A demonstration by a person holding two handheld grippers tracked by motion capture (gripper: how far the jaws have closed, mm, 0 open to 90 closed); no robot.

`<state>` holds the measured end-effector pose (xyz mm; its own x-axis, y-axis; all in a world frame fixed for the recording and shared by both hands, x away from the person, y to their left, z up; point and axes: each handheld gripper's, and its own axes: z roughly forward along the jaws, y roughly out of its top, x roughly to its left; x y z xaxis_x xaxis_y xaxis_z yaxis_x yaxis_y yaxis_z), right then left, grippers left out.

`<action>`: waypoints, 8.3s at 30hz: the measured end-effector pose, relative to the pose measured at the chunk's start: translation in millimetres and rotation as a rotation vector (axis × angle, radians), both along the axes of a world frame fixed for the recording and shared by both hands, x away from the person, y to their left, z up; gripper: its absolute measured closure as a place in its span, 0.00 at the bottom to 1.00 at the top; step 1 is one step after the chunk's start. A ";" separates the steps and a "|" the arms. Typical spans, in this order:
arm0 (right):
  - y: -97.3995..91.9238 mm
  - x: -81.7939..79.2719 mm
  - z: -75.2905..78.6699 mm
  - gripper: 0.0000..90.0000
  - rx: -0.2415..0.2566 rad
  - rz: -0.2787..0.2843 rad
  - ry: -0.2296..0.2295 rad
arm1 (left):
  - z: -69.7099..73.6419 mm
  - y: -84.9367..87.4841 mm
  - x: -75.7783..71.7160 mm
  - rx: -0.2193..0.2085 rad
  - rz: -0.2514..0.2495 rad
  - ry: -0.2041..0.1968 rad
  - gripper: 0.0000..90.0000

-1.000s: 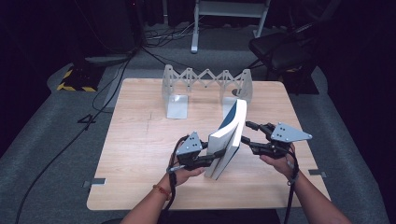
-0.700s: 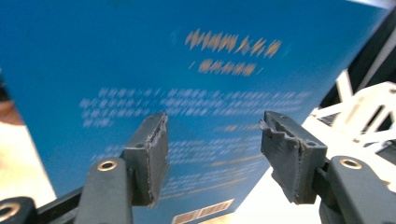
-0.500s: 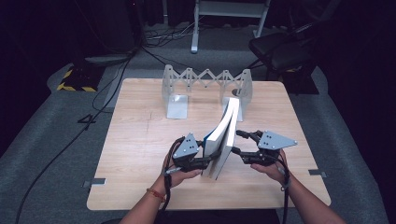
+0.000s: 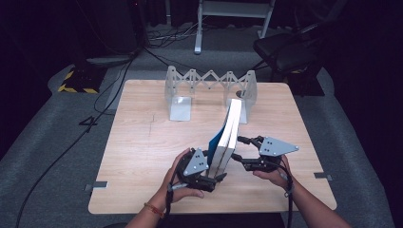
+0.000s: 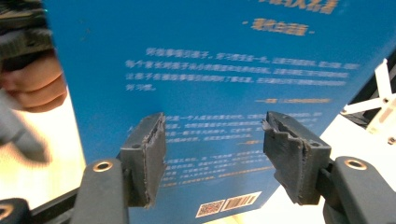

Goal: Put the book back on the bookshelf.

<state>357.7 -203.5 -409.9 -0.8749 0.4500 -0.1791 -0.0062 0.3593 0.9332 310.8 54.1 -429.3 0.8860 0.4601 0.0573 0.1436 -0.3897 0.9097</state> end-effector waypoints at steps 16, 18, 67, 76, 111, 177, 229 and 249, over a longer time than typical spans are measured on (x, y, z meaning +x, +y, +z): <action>11.0 4.4 -3.7 0.36 0.013 -0.023 0.009 | -17.1 -27.7 -1.4 -0.002 0.282 -0.017 0.26; 10.7 5.0 -3.6 0.36 0.013 -0.019 0.010 | -17.5 -25.4 -0.1 -0.012 0.292 -0.012 0.34; -130.1 47.8 -82.8 0.45 -0.220 -0.160 0.387 | -8.7 47.4 29.4 -0.014 -0.001 0.135 0.66; -128.6 51.1 -90.1 0.40 -0.221 -0.162 0.391 | -8.2 51.7 29.2 -0.001 -0.034 0.127 0.66; -44.1 64.0 22.8 0.30 -0.046 0.136 0.138 | -6.9 73.5 26.8 0.011 -0.125 0.144 0.65; -63.5 -7.2 35.9 0.67 -0.147 0.192 0.133 | 7.2 6.4 65.9 0.033 -0.069 0.023 0.33; 11.0 38.1 132.2 0.64 -0.681 0.235 0.353 | -1.4 -17.5 67.3 0.014 -0.092 0.007 0.33; 1.3 43.6 130.3 0.68 -0.599 0.109 0.363 | -23.8 61.5 42.0 0.236 0.054 0.133 0.35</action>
